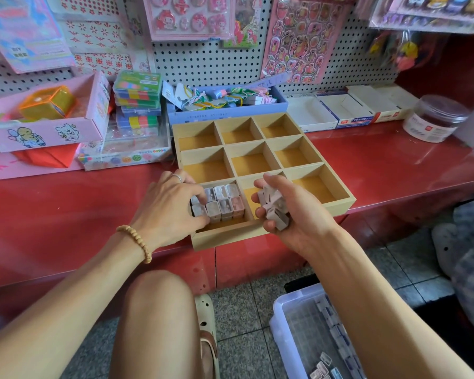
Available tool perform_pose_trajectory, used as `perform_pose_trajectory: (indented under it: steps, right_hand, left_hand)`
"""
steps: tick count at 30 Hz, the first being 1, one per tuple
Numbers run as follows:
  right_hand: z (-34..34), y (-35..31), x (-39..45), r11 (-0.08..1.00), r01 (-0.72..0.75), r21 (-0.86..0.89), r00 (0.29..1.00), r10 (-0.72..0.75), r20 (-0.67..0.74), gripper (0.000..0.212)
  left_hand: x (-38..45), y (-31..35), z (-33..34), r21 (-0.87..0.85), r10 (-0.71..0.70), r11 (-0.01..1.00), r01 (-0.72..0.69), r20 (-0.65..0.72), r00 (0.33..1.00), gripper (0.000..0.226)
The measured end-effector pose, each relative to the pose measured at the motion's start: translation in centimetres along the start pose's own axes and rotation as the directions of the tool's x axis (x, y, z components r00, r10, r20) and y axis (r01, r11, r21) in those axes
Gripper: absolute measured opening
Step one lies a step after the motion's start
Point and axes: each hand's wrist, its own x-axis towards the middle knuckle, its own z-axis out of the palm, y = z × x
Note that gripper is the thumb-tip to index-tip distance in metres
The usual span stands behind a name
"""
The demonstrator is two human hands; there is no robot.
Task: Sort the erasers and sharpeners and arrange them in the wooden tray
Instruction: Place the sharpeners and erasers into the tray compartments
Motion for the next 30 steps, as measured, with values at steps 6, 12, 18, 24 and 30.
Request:
perform_pose_trajectory:
  steps: [6, 12, 18, 24, 30]
  right_hand:
    - [0.0, 0.0, 0.2, 0.998, -0.034, 0.050, 0.999, 0.034, 0.003, 0.025]
    - [0.5, -0.5, 0.4, 0.995, -0.081, 0.057, 0.996, 0.080, 0.027, 0.027]
    - [1.3, -1.7, 0.7, 0.995, -0.080, 0.064, 0.996, 0.077, 0.054, 0.028]
    - [2.0, -1.9, 1.7, 0.970, -0.118, 0.211, 0.991, 0.104, 0.079, 0.029]
    - [2.0, -1.2, 2.5, 0.928, -0.122, 0.351, 0.992, 0.109, 0.059, 0.026]
  left_hand:
    - [0.4, 0.2, -0.5, -0.053, 0.020, 0.998, -0.021, -0.020, 1.000, 0.034]
    - [2.0, 3.6, -1.7, -0.445, 0.083, 0.887, -0.126, -0.116, 0.990, 0.022]
    - [4.0, 5.2, -0.5, -0.577, 0.144, 0.808, -0.121, -0.006, 0.990, 0.018]
    - [5.3, 4.0, -0.1, -0.623, 0.119, 0.776, -0.100, -0.011, 0.993, 0.014]
    - [6.2, 4.4, 0.7, -0.650, 0.024, 0.759, -0.039, -0.032, 0.999, 0.017]
